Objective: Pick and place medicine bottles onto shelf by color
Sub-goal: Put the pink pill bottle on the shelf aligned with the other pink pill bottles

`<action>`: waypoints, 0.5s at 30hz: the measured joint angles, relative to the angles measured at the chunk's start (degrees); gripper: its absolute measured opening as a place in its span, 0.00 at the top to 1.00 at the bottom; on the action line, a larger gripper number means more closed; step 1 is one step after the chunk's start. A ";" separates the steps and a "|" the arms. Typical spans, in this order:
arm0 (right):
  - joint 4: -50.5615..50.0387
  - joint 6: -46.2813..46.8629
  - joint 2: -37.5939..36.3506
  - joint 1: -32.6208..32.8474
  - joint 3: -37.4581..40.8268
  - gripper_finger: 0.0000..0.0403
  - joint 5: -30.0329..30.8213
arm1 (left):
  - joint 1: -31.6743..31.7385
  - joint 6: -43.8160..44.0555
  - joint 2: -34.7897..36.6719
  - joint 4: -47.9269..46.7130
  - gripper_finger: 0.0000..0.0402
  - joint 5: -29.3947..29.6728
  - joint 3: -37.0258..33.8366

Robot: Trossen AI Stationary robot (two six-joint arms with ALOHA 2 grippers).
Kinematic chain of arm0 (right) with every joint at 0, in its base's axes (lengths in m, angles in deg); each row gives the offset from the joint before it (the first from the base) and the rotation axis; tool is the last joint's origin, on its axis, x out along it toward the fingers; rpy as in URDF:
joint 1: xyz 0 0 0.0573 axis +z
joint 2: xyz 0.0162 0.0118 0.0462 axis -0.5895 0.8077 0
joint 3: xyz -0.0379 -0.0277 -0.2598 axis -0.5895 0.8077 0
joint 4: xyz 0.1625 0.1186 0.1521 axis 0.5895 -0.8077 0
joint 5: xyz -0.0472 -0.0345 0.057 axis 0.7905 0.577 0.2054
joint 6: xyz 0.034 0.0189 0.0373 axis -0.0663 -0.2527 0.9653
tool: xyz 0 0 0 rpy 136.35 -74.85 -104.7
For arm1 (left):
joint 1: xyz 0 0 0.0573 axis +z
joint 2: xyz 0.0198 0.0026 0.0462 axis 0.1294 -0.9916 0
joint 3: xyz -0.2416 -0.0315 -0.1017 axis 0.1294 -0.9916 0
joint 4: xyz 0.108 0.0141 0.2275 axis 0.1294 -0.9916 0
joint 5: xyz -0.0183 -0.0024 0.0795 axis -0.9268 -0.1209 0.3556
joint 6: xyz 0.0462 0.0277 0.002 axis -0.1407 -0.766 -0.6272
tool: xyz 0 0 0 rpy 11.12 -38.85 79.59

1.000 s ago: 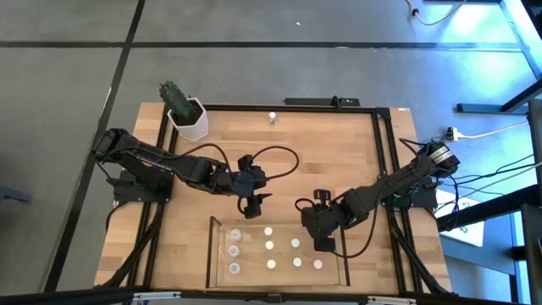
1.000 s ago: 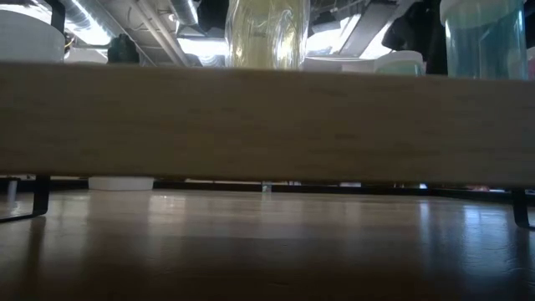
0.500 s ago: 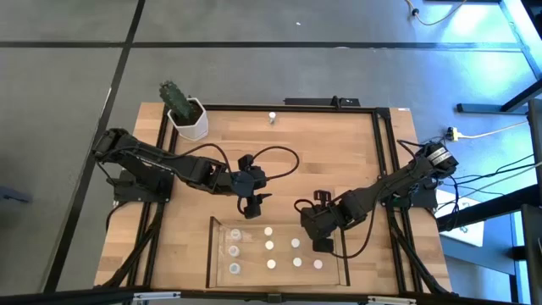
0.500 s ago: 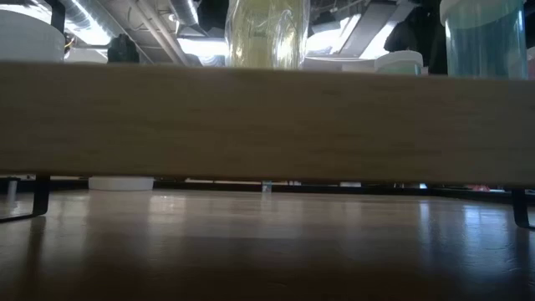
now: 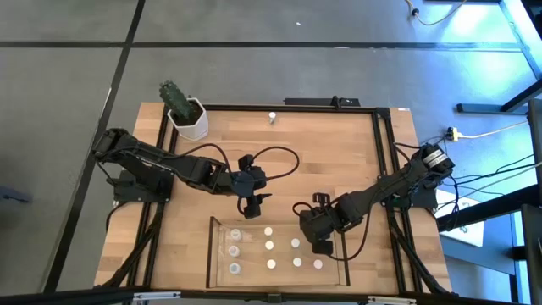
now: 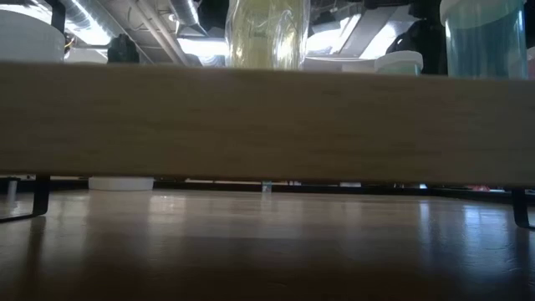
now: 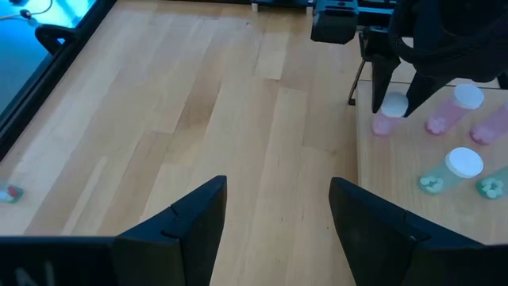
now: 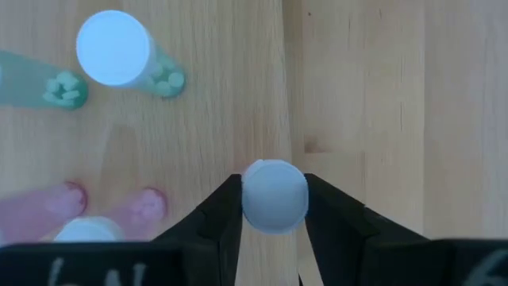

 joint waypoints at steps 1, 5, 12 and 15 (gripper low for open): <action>-0.02 0.00 -0.01 0.00 0.00 0.70 -0.14 | 0.00 0.00 0.00 0.00 0.46 -0.02 -0.02; -0.06 0.07 -0.02 -0.16 0.00 0.70 -0.65 | 0.00 -0.02 0.00 0.00 0.46 -0.02 -0.01; -0.07 0.04 -0.07 -0.24 0.00 0.68 -2.51 | 0.00 -0.07 0.00 0.00 0.46 -0.02 -0.02; -0.11 0.07 -0.07 -0.24 0.00 0.65 -2.98 | 0.00 -0.07 0.00 0.00 0.46 -0.02 0.00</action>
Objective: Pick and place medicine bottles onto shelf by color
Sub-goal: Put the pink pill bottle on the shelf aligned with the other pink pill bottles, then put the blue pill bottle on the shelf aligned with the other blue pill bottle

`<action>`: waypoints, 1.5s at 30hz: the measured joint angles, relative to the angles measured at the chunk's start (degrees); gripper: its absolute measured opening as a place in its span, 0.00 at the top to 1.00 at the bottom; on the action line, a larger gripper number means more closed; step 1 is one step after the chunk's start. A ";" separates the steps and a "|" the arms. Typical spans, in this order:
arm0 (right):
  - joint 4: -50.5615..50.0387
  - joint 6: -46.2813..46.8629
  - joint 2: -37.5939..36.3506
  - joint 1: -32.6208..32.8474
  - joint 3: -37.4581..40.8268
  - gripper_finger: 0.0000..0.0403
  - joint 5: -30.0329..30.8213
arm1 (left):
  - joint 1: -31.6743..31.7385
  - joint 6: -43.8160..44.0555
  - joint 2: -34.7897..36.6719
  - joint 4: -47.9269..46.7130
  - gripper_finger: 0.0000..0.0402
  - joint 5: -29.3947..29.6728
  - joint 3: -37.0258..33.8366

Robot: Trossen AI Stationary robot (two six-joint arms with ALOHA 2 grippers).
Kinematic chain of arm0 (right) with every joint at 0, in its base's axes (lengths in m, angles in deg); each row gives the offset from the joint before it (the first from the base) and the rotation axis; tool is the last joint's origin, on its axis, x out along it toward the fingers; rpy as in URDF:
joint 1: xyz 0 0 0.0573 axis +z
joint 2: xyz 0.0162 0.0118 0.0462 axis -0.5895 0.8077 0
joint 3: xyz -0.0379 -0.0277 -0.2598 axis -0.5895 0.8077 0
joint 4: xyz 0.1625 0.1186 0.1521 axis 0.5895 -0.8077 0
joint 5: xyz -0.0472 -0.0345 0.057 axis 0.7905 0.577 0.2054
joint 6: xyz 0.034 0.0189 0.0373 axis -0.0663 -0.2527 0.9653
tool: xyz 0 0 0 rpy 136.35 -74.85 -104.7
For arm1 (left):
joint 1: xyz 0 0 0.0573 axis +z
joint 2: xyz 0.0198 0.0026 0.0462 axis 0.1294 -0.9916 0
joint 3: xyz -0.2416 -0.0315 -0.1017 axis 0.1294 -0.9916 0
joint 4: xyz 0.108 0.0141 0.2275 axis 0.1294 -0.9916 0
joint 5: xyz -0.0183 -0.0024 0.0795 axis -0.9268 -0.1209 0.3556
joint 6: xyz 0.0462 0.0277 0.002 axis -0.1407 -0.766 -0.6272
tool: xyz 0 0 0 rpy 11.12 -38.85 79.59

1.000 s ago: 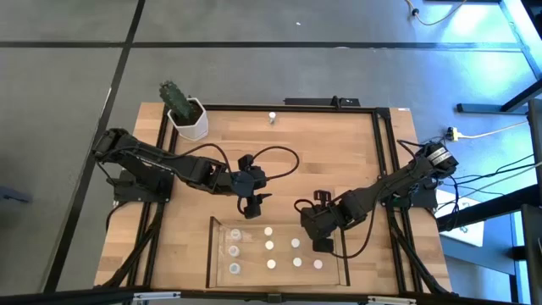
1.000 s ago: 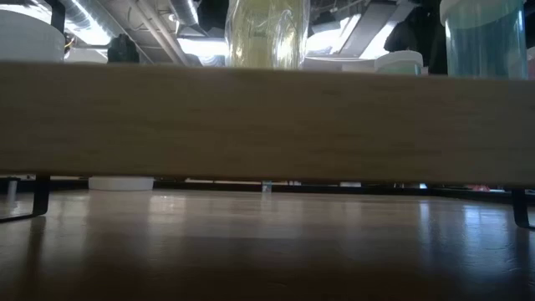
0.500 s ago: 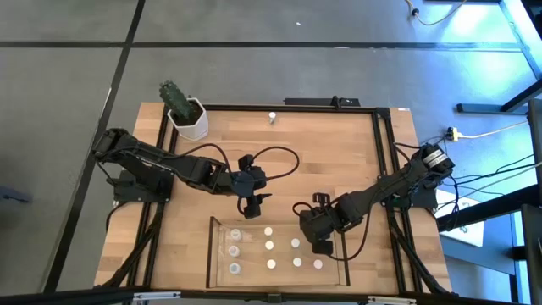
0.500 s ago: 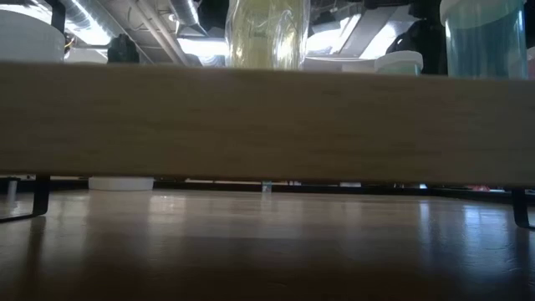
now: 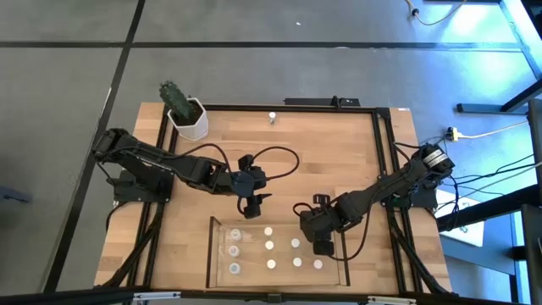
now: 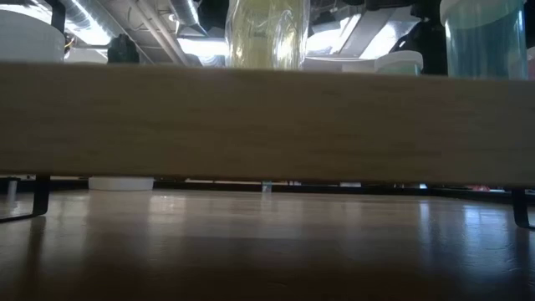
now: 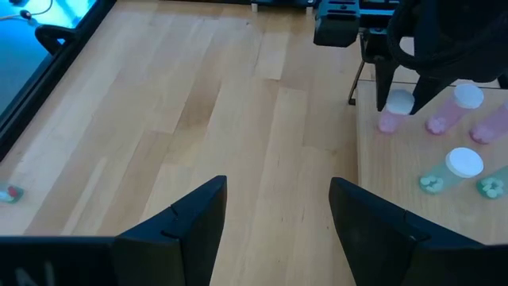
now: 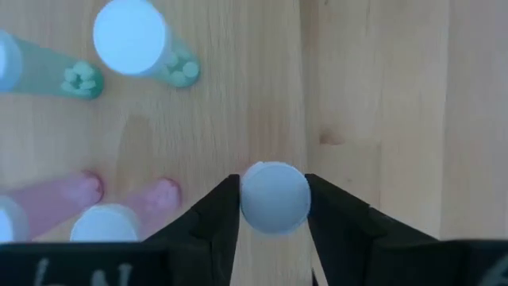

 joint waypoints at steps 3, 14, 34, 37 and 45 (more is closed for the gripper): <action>-0.32 -0.02 0.04 0.00 0.04 0.62 -0.32 | 0.00 0.00 0.00 0.00 0.46 0.02 0.00; -0.11 -0.04 0.04 0.01 0.04 0.52 -0.21 | 0.00 0.00 0.00 0.00 0.46 0.02 -0.02; 0.11 -0.22 0.04 -0.03 0.04 0.52 -2.83 | 0.00 0.04 0.00 0.00 0.46 0.00 0.00; 0.09 -0.26 0.04 -0.23 0.04 0.52 -2.57 | -0.01 0.04 0.00 0.00 0.46 0.00 -0.02; -0.68 -0.16 -0.39 -1.21 -0.44 0.52 -2.51 | -0.01 0.04 0.00 0.01 0.46 0.00 -0.02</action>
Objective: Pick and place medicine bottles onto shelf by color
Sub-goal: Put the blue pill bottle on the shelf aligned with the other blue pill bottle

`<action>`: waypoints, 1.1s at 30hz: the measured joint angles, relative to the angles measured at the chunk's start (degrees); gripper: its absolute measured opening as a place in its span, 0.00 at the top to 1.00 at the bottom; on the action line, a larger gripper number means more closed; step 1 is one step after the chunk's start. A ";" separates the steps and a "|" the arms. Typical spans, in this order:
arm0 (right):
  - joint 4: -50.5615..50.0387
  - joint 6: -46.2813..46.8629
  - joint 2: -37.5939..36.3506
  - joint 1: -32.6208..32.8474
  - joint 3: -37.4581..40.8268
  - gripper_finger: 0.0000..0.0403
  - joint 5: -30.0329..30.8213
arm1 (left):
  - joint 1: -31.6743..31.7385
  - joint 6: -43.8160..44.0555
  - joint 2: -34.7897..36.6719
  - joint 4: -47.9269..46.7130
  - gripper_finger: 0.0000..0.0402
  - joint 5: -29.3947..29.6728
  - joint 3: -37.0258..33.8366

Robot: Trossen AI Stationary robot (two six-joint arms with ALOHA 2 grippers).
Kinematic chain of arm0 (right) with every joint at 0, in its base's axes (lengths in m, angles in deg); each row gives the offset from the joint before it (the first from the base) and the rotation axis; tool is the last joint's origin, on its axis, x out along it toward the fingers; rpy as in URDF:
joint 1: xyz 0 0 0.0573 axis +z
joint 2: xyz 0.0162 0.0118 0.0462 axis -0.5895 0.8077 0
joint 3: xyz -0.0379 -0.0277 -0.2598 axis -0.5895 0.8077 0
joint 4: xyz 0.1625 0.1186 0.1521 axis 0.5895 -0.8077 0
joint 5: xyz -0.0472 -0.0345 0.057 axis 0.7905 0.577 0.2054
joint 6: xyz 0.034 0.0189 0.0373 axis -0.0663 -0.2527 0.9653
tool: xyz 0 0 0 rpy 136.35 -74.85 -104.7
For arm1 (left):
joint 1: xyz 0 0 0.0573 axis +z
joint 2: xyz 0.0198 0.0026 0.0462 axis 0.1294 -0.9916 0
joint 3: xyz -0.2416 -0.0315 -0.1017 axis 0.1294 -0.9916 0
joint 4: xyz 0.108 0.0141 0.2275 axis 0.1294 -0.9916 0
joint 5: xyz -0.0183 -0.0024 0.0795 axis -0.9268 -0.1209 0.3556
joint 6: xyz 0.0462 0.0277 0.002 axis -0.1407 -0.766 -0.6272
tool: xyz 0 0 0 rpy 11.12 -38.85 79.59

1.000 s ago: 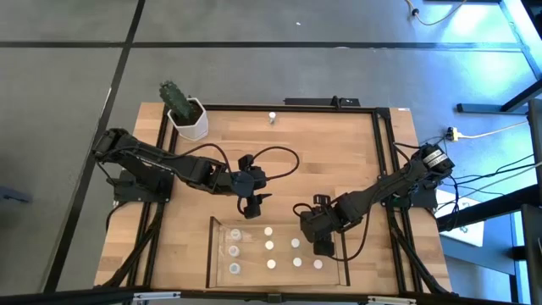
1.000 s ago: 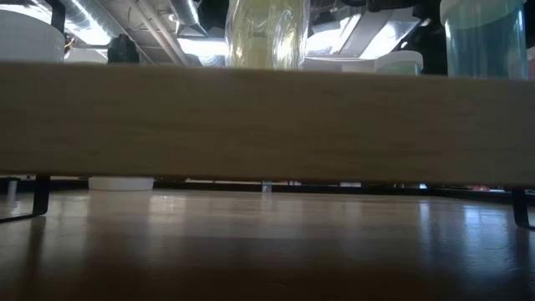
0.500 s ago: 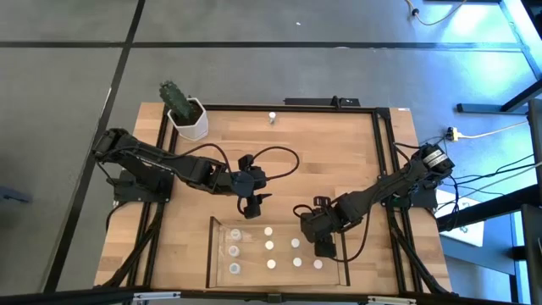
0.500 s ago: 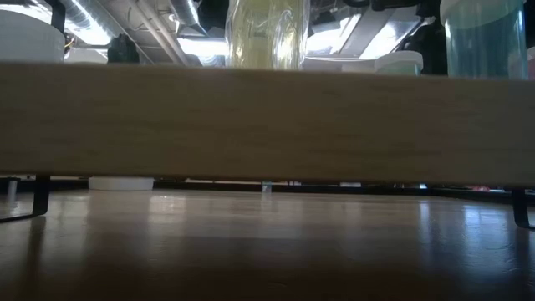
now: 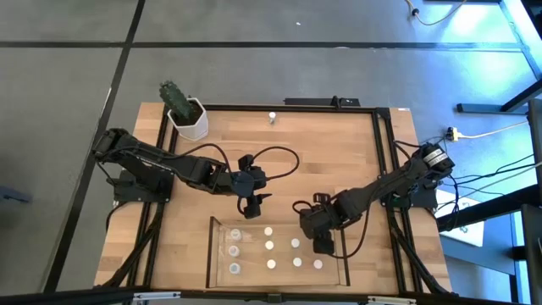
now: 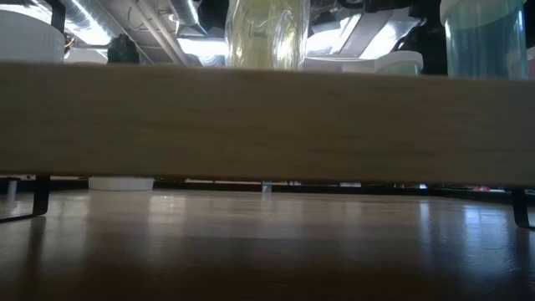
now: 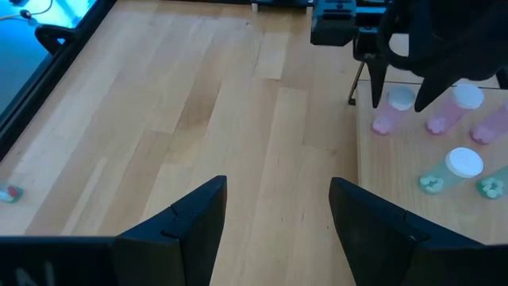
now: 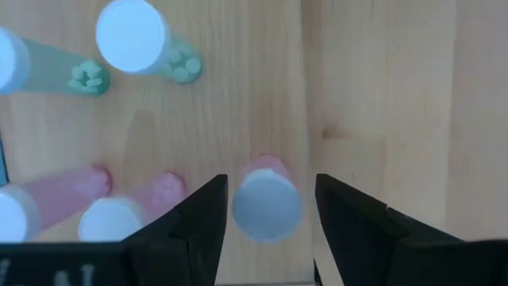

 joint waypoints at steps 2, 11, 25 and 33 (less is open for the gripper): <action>-1.47 -0.10 0.00 -0.19 -1.03 0.52 0.02 | 0.01 0.00 0.00 -0.03 0.46 0.00 0.02; -6.09 -2.87 -0.11 -0.67 -9.20 0.52 6.08 | 0.96 0.00 1.04 -0.21 0.46 -0.10 0.00; -17.15 -0.25 -0.15 -3.61 -28.38 0.52 24.55 | 20.45 0.12 3.97 -5.23 0.46 -9.25 0.00; -26.40 1.37 -0.18 -5.63 -41.42 0.52 35.85 | 29.15 9.81 -0.11 -4.53 0.46 -9.15 0.00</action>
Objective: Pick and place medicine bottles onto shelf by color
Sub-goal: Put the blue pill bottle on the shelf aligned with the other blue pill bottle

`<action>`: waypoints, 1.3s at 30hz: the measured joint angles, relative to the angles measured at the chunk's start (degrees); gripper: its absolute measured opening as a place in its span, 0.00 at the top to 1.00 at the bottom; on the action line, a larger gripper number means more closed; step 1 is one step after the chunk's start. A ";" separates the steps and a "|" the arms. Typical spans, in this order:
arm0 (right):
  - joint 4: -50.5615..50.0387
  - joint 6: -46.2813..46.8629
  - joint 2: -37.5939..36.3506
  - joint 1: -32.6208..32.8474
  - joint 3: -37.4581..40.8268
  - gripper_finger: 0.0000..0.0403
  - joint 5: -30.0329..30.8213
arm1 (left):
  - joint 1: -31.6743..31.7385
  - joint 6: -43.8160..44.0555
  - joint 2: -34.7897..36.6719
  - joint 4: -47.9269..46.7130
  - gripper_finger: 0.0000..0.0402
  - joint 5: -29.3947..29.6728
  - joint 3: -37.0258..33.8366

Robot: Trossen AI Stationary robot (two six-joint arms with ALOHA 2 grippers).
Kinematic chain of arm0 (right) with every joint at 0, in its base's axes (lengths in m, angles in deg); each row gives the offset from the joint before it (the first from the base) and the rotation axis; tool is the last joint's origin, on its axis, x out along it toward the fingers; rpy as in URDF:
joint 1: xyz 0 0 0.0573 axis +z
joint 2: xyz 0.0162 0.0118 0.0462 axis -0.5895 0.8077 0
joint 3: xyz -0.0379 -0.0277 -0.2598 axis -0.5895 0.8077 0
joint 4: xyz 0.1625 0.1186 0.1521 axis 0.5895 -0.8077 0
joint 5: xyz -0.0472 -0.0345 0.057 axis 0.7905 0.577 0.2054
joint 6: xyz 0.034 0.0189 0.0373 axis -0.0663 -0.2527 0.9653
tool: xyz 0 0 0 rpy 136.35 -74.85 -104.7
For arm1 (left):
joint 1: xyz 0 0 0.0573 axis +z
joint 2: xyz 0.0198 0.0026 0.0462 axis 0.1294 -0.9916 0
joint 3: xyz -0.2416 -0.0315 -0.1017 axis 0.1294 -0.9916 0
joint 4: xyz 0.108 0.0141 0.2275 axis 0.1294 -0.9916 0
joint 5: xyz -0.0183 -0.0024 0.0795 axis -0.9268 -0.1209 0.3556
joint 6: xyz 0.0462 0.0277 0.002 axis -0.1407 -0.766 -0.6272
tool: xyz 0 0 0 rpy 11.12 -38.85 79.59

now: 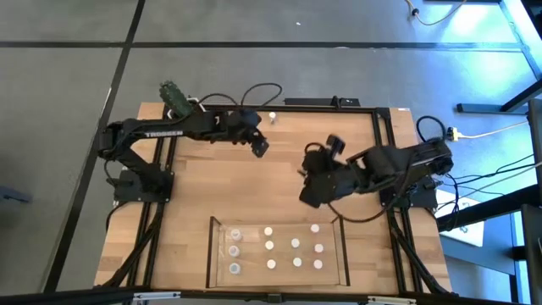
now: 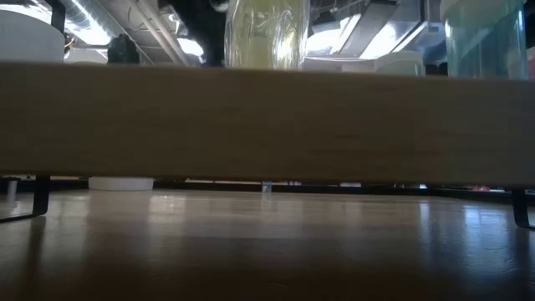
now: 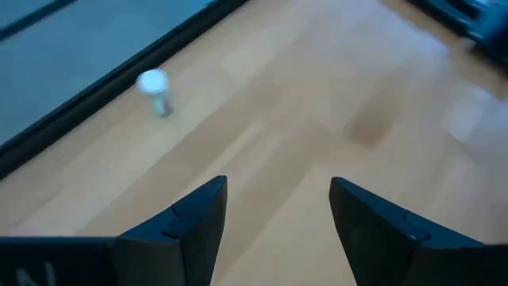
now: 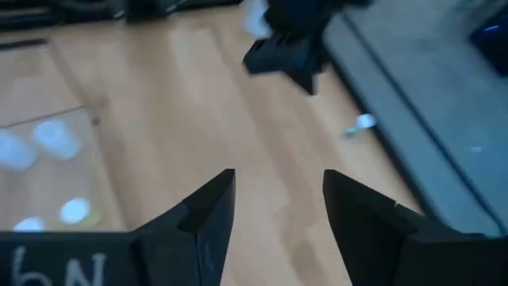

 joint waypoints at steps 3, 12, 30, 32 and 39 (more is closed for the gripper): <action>-3.94 -0.07 -0.01 -0.95 -4.17 0.52 4.00 | 2.46 3.70 -2.00 0.62 0.46 0.08 0.00; -9.75 -9.03 -0.01 -6.77 -12.48 0.52 7.74 | 5.61 5.77 -7.04 10.49 0.46 -0.40 0.00; -9.91 -24.21 -1.33 -22.74 -17.80 0.52 -3.41 | 15.42 0.47 -14.76 -2.75 0.46 -10.16 22.05; -10.08 -24.13 -1.52 -23.61 -17.80 0.52 -4.05 | 15.38 -0.98 -18.46 -9.39 0.46 -10.32 26.95; -10.47 -24.00 -1.74 -24.94 -17.80 0.52 -8.56 | 15.36 -0.46 -29.06 -21.53 0.46 -10.51 35.50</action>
